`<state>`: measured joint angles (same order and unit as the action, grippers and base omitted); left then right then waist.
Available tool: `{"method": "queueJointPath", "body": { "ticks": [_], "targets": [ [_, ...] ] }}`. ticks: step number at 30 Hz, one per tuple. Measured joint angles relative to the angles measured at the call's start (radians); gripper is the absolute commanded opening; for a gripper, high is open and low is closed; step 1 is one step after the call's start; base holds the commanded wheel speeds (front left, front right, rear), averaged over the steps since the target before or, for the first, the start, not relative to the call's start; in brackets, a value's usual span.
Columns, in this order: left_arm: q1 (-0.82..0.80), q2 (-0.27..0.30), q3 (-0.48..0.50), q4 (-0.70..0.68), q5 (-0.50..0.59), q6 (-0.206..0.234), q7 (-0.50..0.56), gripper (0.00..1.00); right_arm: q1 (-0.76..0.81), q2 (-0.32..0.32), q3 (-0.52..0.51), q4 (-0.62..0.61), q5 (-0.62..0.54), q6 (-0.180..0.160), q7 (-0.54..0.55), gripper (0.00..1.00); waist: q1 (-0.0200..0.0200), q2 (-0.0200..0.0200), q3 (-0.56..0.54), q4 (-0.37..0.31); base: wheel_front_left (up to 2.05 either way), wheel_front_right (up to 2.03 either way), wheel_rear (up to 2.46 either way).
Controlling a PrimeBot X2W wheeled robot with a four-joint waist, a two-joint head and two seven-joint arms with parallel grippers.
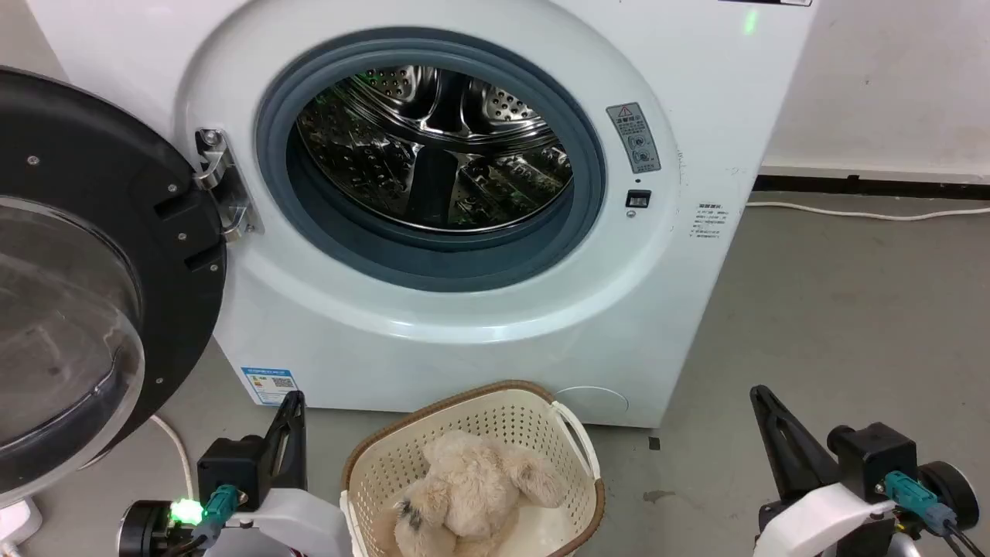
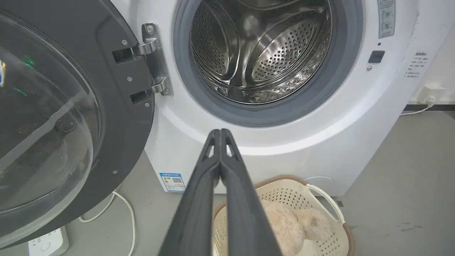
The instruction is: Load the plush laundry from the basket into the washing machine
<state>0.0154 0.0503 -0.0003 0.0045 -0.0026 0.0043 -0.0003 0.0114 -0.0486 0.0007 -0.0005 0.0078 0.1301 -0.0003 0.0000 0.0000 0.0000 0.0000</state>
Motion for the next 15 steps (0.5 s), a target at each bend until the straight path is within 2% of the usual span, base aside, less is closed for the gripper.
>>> {"method": "queueJointPath", "body": {
  "ticks": [15],
  "targets": [
    [0.000, 0.000, 0.000, 0.000, 0.000, 0.000, 0.000, 0.00, 0.000, 0.000, 0.000, 0.000, 0.000, 0.000, 0.000, 0.00, 0.0000, 0.0000, 0.000, 0.000, 0.00, 0.00, 0.00]
  ]
}}
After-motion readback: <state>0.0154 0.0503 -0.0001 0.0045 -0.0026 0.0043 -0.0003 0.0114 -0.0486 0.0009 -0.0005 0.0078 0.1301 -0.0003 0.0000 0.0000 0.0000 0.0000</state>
